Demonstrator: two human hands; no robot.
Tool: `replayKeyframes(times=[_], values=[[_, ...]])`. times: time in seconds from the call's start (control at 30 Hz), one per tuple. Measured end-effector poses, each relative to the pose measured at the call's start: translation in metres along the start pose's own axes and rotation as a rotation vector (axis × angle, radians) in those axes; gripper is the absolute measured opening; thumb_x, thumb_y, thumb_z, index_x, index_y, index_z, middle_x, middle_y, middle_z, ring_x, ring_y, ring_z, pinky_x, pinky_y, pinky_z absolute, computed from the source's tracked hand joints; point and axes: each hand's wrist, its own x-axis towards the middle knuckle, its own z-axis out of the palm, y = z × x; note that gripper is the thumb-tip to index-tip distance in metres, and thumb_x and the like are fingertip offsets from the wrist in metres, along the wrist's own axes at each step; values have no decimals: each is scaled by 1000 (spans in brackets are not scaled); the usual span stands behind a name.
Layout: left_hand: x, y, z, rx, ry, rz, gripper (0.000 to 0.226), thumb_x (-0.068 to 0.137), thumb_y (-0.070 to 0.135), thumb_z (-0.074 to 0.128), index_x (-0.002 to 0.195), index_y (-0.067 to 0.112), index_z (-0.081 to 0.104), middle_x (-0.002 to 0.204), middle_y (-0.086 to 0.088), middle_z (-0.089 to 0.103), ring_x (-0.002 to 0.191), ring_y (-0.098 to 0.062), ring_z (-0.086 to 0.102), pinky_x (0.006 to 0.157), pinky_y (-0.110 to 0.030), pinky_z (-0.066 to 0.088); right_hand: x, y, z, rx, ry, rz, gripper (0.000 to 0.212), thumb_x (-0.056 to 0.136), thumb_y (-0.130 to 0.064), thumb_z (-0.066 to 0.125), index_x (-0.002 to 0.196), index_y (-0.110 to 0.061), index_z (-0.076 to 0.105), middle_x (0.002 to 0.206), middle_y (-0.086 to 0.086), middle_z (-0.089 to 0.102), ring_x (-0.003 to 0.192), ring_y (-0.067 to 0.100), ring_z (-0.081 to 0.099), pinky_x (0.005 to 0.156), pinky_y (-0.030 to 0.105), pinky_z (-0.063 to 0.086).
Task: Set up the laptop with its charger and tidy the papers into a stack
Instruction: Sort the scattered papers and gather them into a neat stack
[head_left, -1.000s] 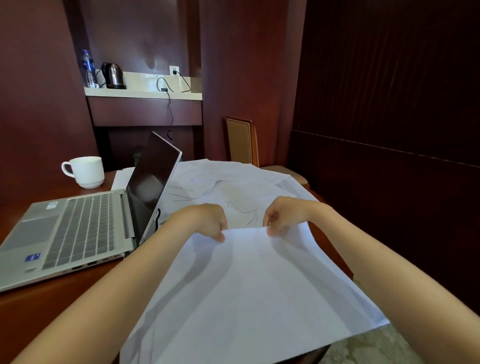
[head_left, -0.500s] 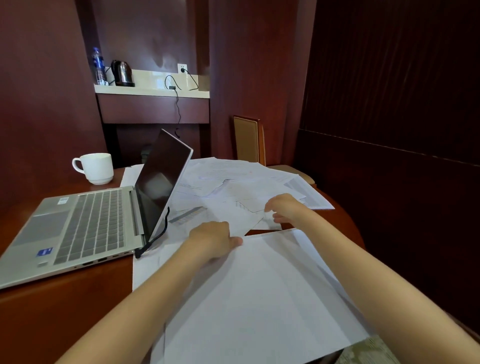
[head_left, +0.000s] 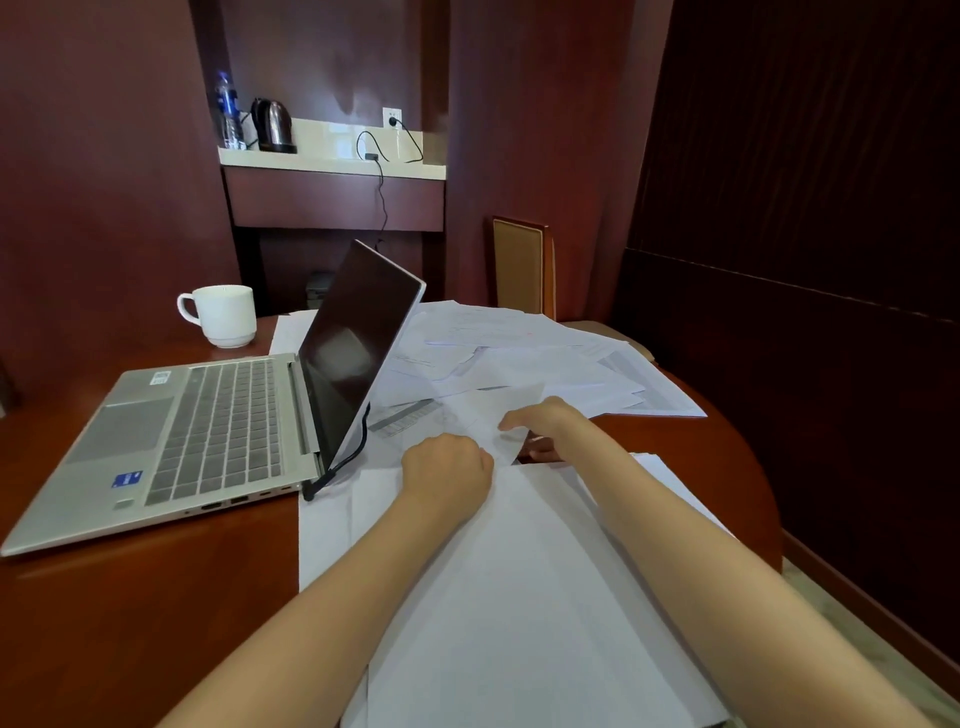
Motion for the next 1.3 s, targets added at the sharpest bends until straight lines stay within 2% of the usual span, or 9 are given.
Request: replayKeyframes(times=[0.17,0.27,0.33,0.43,0.53,0.63,0.8,1.07,1.3], values=[[-1,-2,-2,-21,25,-3,36,99,26,30,102,7,60,107,-10,63,98,-28,59,70,-27,33,1,-12,10,-337,34,-63,23,82,-16,65,91,-6,46,76,7,50,81,25,56,74,30,48],[-1,-3,-3,-55,42,-4,36,98,28,30,101,8,60,105,-9,63,96,-28,59,70,-28,34,-8,-16,11,-473,-54,-2,25,88,-23,60,74,-8,45,77,6,48,67,20,49,69,27,42],[-1,-4,-4,-93,53,-7,35,98,28,30,94,8,59,100,-9,64,91,-28,58,69,-28,34,-7,-12,8,-449,-86,6,26,87,-29,62,87,-4,53,87,6,52,71,20,50,72,27,39],[0,-5,-5,-142,69,-23,32,97,28,32,77,10,49,83,-9,59,76,-26,51,66,-28,34,-5,-9,6,-441,-39,-28,46,83,-33,67,116,-2,53,118,9,53,107,27,53,85,31,41],[-1,-4,-6,-170,85,-43,36,96,29,33,67,10,42,68,-2,45,70,-23,45,64,-28,33,-7,-16,5,-490,2,-59,28,84,-24,67,74,-6,48,91,9,53,92,26,54,81,27,42],[-2,-3,-7,-185,95,-42,34,96,31,33,73,10,46,74,-3,47,70,-24,44,65,-29,33,-5,-18,5,-366,-57,-31,23,82,-14,68,76,-6,47,85,10,53,89,24,56,94,30,47],[-4,-3,-10,-189,86,-36,34,96,32,34,73,10,45,75,-4,47,71,-25,43,65,-29,32,-9,-14,14,-495,-137,61,31,87,-21,54,62,-12,38,62,3,37,53,16,36,53,23,34],[-4,-3,-11,-236,93,-52,39,93,28,37,57,13,34,59,0,35,68,-24,43,62,-26,29,-19,-16,9,-783,-159,-65,35,95,-18,44,61,-11,38,63,4,33,53,16,30,52,22,28],[-5,-2,-13,-278,119,-52,43,92,27,37,53,11,30,54,-1,34,57,-23,38,55,-28,26,-1,-7,-16,-428,-55,-4,33,89,-30,63,71,-10,44,90,9,49,76,22,45,56,25,34]])
